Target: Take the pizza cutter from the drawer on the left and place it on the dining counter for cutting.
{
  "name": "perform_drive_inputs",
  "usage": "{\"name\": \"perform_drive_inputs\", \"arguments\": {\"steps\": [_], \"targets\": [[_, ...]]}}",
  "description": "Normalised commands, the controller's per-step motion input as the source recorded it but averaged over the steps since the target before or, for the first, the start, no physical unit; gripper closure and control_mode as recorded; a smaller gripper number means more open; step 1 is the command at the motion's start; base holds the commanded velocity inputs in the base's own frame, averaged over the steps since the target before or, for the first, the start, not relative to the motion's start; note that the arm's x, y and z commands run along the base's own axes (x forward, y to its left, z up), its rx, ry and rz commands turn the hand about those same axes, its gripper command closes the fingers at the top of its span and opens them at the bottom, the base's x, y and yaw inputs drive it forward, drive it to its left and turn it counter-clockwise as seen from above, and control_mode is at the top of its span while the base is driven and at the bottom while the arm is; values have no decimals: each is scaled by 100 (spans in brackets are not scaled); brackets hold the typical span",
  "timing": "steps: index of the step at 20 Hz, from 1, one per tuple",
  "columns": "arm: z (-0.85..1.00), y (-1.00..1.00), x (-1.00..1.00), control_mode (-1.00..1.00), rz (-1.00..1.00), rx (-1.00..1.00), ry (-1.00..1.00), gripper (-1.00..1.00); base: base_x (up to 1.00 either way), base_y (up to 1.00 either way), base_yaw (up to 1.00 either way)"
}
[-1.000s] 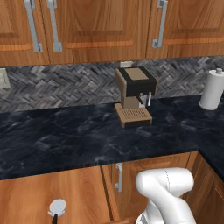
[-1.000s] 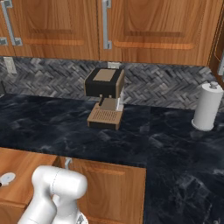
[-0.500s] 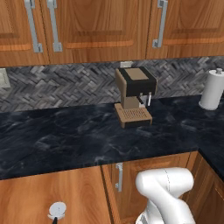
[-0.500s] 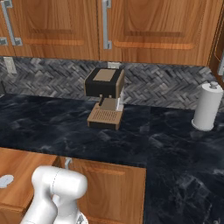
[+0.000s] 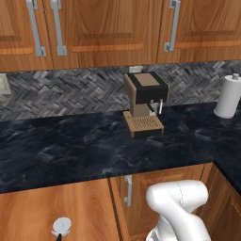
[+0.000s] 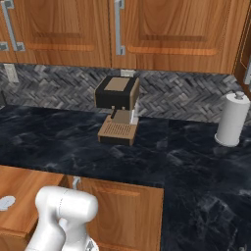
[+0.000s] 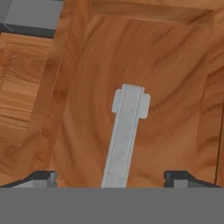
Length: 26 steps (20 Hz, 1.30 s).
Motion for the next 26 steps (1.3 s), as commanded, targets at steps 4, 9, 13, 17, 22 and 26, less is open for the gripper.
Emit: {"name": "perform_drive_inputs", "arguments": {"steps": [4, 9, 13, 17, 22, 26], "targets": [[24, 5, -70, -100, 0, 0, -3, -100, 0, 0, 0], [58, 0, -37, -100, -2, 0, -6, -100, 0, 0, 0], [74, 0, -20, -100, -1, 2, 0, -100, 0, 0, 0], [76, -2, -16, -100, -1, 4, 0, -100, 0, 0, 0], [72, -17, -1, -100, -5, 10, 0, -100, 0, 0, 0], [78, -26, 16, -100, -6, 13, 1, -100, 0, 0, 0]]}}
